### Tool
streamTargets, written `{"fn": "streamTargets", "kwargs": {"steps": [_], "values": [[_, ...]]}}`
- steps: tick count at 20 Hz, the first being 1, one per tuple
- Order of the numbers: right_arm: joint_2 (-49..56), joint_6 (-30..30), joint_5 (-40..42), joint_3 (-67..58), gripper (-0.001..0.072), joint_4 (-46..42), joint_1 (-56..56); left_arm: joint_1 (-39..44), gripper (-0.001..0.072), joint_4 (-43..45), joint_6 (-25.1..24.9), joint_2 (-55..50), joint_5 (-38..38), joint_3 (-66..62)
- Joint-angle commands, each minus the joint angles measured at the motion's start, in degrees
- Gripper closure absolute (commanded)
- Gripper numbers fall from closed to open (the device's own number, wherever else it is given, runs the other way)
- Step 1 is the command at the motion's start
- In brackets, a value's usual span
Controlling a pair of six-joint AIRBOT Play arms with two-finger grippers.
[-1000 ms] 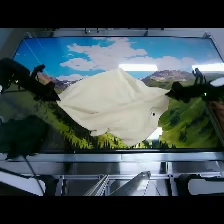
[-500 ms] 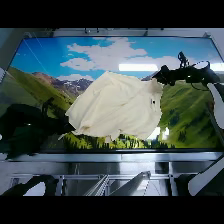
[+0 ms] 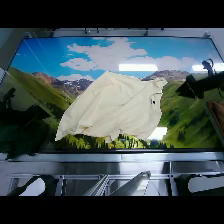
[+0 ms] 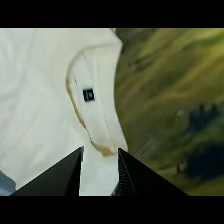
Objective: Fold the shirts.
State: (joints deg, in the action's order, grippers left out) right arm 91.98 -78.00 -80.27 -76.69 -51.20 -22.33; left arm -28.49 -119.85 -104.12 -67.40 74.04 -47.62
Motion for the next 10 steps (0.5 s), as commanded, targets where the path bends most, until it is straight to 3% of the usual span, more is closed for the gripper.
{"fn": "streamTargets", "kwargs": {"steps": [1, 4, 10], "values": [[-13.0, 0.7, 5.6, 18.4, 0.0428, -2.3, -1.3, -4.7, 0.0016, 1.1, -1.8, -7.8, 2.1, -1.1], [-19.6, 1.6, 6.6, 27.9, 0.0429, -1.9, -1.1, -2.8, 0.0016, -1.9, -5.8, -15.3, 5.3, -3.5], [-30.0, 0.9, 6.5, 39.7, 0.0428, -1.4, -1.1, 3.7, 0.0016, -1.9, -5.9, -25.0, 2.3, -4.0]]}}
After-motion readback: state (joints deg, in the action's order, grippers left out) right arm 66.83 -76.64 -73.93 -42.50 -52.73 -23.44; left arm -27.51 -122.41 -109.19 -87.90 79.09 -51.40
